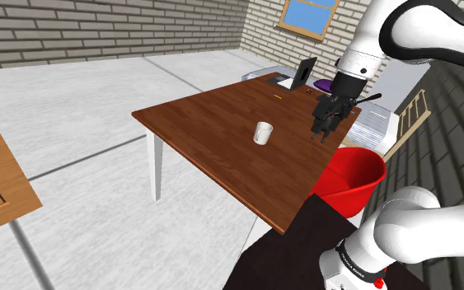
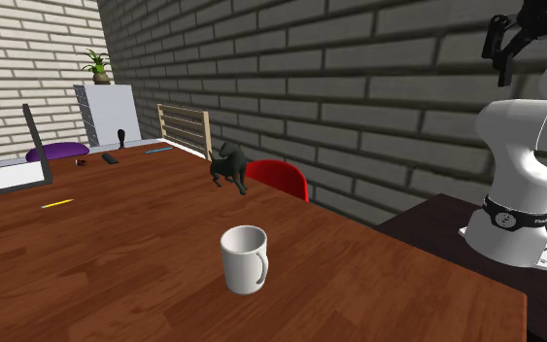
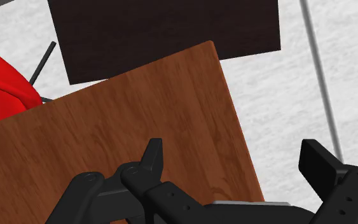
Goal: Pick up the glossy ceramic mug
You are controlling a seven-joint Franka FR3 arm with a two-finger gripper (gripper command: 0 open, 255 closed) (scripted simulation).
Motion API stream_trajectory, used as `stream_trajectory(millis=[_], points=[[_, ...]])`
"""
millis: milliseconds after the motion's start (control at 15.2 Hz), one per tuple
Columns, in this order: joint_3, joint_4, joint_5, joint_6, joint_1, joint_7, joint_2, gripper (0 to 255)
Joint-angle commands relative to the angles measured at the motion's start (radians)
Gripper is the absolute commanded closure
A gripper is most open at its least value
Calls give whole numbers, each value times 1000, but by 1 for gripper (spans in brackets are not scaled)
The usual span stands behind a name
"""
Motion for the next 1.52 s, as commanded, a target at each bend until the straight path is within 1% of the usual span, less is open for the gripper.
stream_trajectory(millis=[0,330,726,1056,1452], points=[[0,0,0,0,0,0,0,0],[-59,11,-42,115,-20,-76,141,0],[-125,66,-70,238,-38,-164,336,0],[-175,147,-71,321,-51,-236,513,0],[-222,286,-43,389,-70,-325,739,0]])
